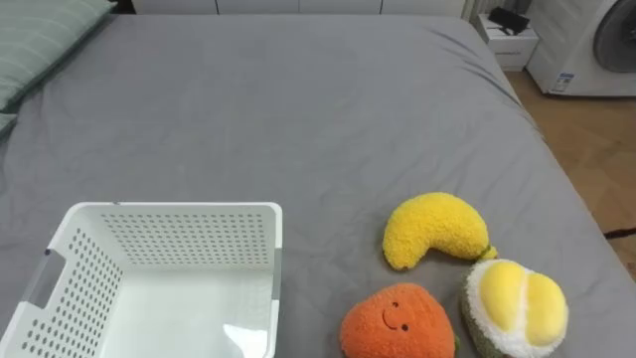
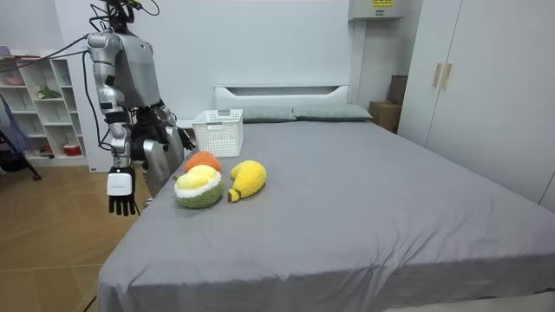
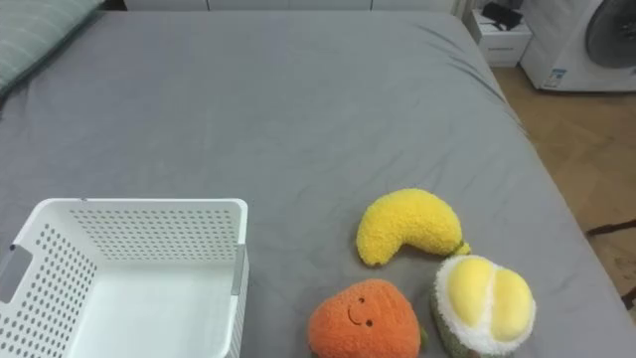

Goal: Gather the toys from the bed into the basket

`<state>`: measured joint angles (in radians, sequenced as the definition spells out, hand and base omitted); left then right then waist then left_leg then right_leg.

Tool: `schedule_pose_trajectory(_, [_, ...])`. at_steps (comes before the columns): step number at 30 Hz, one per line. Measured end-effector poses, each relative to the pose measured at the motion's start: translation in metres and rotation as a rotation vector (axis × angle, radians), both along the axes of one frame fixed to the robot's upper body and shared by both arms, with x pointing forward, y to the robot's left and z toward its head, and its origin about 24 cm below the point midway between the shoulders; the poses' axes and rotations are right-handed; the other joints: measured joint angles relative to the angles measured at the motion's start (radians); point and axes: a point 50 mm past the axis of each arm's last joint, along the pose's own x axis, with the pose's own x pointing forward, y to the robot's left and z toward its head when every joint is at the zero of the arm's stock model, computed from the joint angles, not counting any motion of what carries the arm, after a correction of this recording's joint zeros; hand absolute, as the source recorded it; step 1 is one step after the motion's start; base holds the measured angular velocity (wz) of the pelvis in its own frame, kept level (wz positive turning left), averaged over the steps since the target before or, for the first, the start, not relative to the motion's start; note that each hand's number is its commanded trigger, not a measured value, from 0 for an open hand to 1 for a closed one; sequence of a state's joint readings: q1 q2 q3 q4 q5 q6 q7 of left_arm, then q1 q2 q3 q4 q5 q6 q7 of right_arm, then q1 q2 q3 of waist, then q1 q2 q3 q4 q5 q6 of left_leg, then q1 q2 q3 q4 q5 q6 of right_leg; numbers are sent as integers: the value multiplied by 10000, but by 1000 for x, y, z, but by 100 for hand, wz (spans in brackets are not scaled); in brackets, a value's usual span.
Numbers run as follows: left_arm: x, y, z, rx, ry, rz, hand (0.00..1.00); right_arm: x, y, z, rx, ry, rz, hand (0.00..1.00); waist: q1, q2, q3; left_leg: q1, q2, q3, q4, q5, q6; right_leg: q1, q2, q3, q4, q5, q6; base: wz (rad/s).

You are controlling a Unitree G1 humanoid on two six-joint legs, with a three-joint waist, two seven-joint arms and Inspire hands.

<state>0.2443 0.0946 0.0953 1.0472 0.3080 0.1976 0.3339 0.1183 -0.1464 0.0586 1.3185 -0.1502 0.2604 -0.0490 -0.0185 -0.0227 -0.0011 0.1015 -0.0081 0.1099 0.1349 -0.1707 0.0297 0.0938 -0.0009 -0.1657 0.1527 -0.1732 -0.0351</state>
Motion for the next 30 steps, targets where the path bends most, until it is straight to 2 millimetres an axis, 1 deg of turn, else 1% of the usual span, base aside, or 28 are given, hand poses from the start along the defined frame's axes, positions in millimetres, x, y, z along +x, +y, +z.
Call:
schedule_pose_trajectory(9, [-2, -1, 0, 60, 60, 36, 0, 2, 0, 0, -113, -84, -44, 0, 14, -2, 1, 37, -29, -93, 0, 0, 0, 56, -18, -77, 3, -47, -3, 2])
schedule_pose_trajectory(12, [-5, -1, 0, 69, 157, 63, 0, 4, 0, 0, -208, -199, -257, 0, 68, 6, 1, 60, -25, -60, -8, -2, -1, 49, -11, -32, 9, -47, -4, -3])
schedule_pose_trajectory(17, [-9, -1, -1, 55, 289, 164, 0, -4, 2, 0, -271, -231, -1169, 0, 139, -9, -1, 141, -24, -55, -28, -4, -5, 102, -1, 20, 11, -48, -5, -1])
schedule_pose_trajectory(20, [-9, 2, 0, 93, 246, 354, 0, -12, 2, 0, -270, -283, -2156, 0, 128, -53, -2, 135, -13, -65, -28, -4, -5, 104, -3, 8, 12, -50, -7, 0])
schedule_pose_trajectory(26, [-16, 6, 0, -1, 396, 945, 0, -32, 1, 2, -543, -294, -4430, 0, -78, -195, -17, 164, -10, -57, -33, -4, -5, 136, 3, 19, 12, -49, -7, 0])
schedule_pose_trajectory(28, [-15, 11, 2, 120, 192, 1388, 0, -41, -1, 3, -905, -400, -6208, 0, -146, -313, -2, 167, -1, -49, -23, -4, -5, 144, 13, 42, 13, -48, -9, 0])
schedule_pose_trajectory(29, [-15, 12, 2, 148, 163, 1467, 0, -43, -2, 4, -1046, -419, -6540, 0, -169, -331, 2, 157, 0, -43, -21, -4, -5, 144, 16, 54, 13, -48, -10, 0])
schedule_pose_trajectory(30, [-16, 14, 3, 206, 109, 1646, 0, -46, -6, 5, -1372, -533, -7189, 0, -278, -360, 5, 138, -2, -50, -11, -6, -4, 143, 14, 55, 11, -49, -10, 0])
